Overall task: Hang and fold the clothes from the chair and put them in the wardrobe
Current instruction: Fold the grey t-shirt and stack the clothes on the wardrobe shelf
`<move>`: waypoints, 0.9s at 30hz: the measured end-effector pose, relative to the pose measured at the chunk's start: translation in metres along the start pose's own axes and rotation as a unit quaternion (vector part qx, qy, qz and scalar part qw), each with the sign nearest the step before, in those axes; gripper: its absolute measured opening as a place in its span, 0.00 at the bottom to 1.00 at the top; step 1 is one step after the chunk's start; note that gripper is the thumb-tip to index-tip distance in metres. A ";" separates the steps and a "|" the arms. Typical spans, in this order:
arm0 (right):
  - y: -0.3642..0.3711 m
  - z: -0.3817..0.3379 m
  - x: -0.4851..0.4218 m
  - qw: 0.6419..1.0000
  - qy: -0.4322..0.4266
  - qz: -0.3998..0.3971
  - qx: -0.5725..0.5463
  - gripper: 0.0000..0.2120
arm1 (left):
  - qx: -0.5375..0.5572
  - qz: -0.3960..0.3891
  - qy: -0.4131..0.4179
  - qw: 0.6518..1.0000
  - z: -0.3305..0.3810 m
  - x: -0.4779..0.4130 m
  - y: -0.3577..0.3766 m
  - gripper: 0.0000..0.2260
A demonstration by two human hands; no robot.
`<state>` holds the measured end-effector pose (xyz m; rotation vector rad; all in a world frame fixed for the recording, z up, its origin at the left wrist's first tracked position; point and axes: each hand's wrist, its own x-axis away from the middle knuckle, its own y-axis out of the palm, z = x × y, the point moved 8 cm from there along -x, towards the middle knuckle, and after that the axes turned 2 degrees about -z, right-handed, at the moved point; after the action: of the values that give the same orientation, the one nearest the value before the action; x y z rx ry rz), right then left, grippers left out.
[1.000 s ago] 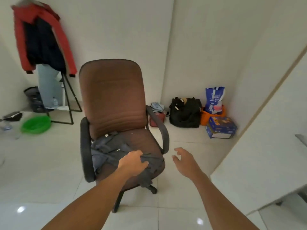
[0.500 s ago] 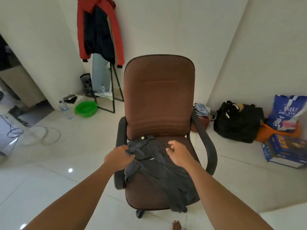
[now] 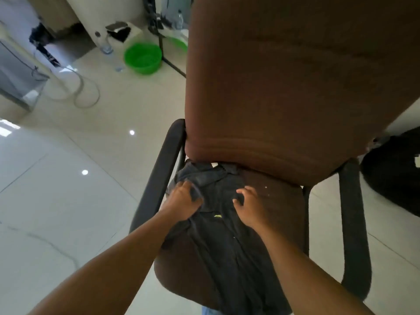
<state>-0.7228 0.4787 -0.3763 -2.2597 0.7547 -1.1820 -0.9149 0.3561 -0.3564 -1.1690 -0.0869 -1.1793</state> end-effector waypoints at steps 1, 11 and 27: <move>0.007 0.005 -0.017 1.000 0.002 -0.011 0.005 0.20 | 0.000 0.003 -0.014 1.000 -0.004 -0.017 0.005 0.27; 0.048 0.018 -0.136 0.996 -0.046 -0.047 0.058 0.22 | 0.024 0.057 -0.066 0.996 -0.029 -0.141 0.036 0.26; 0.006 0.004 -0.115 0.985 -0.093 0.131 0.068 0.12 | 0.055 0.083 -0.076 0.992 -0.031 -0.118 0.028 0.13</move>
<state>-0.7753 0.5510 -0.4489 -2.0498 0.8395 -0.8600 -0.9617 0.4090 -0.4595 -1.1448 -0.1642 -0.9269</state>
